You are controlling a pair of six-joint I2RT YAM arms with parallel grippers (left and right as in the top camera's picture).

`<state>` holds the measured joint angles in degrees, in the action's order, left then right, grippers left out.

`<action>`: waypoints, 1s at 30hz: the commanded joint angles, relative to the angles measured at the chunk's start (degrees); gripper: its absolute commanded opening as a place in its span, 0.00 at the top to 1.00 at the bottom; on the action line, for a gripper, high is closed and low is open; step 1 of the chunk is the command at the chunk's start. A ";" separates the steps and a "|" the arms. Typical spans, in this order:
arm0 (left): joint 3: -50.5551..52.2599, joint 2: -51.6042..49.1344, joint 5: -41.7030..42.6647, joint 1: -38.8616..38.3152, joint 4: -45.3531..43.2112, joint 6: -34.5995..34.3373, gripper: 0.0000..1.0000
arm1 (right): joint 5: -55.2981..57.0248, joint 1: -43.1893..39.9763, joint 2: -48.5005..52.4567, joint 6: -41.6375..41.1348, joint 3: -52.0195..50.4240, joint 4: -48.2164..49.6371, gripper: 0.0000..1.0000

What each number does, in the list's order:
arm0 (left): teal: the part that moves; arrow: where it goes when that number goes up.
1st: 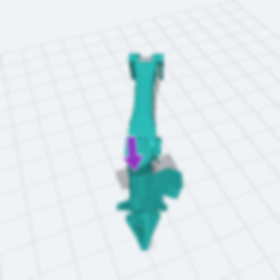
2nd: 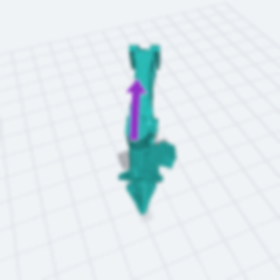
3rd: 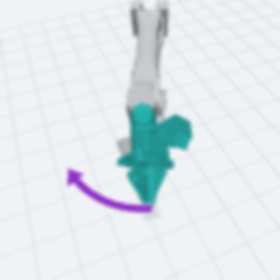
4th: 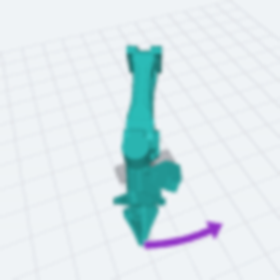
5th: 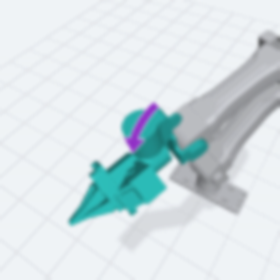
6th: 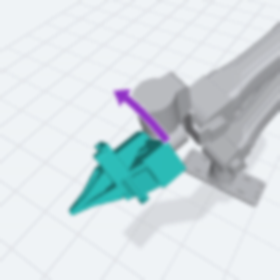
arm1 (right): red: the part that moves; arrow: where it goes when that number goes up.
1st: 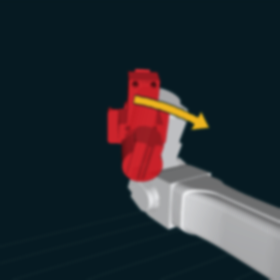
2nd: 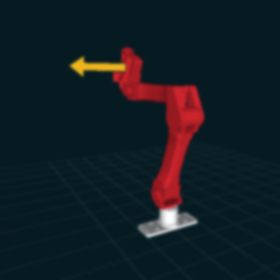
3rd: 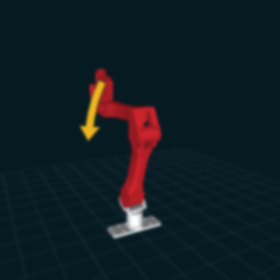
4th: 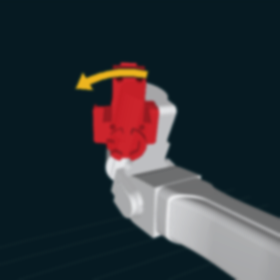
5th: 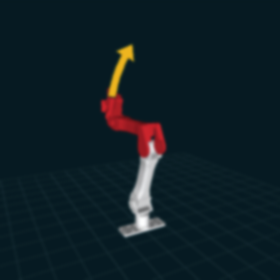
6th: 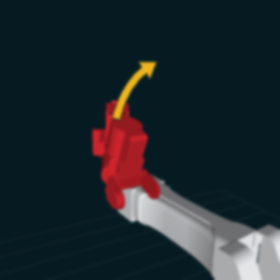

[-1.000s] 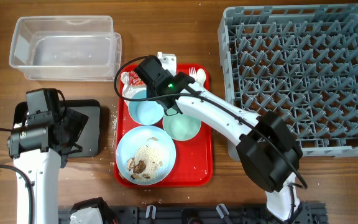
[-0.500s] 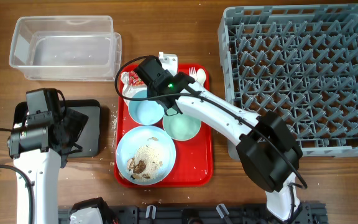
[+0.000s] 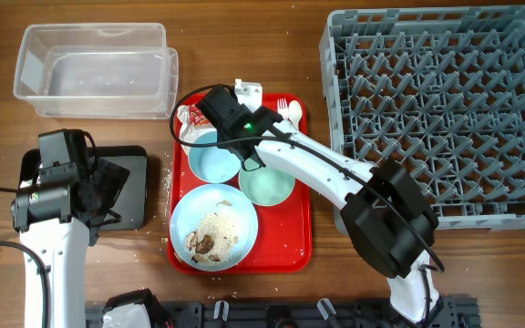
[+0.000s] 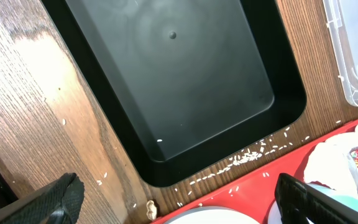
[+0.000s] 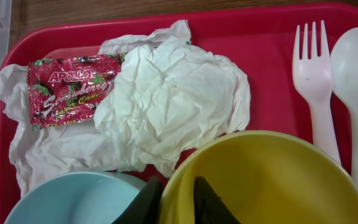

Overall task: Sort waste into correct bins and load items into the dishwasher rack
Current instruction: 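Lift the yellow cup and carry it right over the grey rack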

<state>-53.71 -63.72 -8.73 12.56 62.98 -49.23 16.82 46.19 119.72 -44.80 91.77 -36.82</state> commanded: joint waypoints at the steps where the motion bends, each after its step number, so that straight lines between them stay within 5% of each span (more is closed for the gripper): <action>1: 0.13 0.61 -0.96 0.09 -0.15 -0.74 0.00 | 1.40 -0.02 1.05 -0.46 0.44 -0.02 0.85; 3: 0.13 0.61 -0.96 0.09 -0.13 -0.76 0.00 | 1.22 -0.02 0.90 -0.63 0.55 -0.04 0.95; 12: 0.13 0.61 -0.96 0.09 -0.15 -0.74 0.00 | -0.24 -0.20 -2.97 -0.28 0.66 -0.92 0.96; 21: 0.13 0.61 -0.96 0.09 -0.15 -0.76 0.00 | -2.10 -5.84 -19.06 3.45 0.66 -6.14 0.96; 30: 0.13 0.61 -0.96 0.09 -0.15 -0.76 0.00 | -26.88 -29.20 -29.55 20.65 0.63 -8.79 0.96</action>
<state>-53.71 -63.72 -8.73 12.56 62.98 -49.23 2.63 25.04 90.76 -31.46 91.77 -44.51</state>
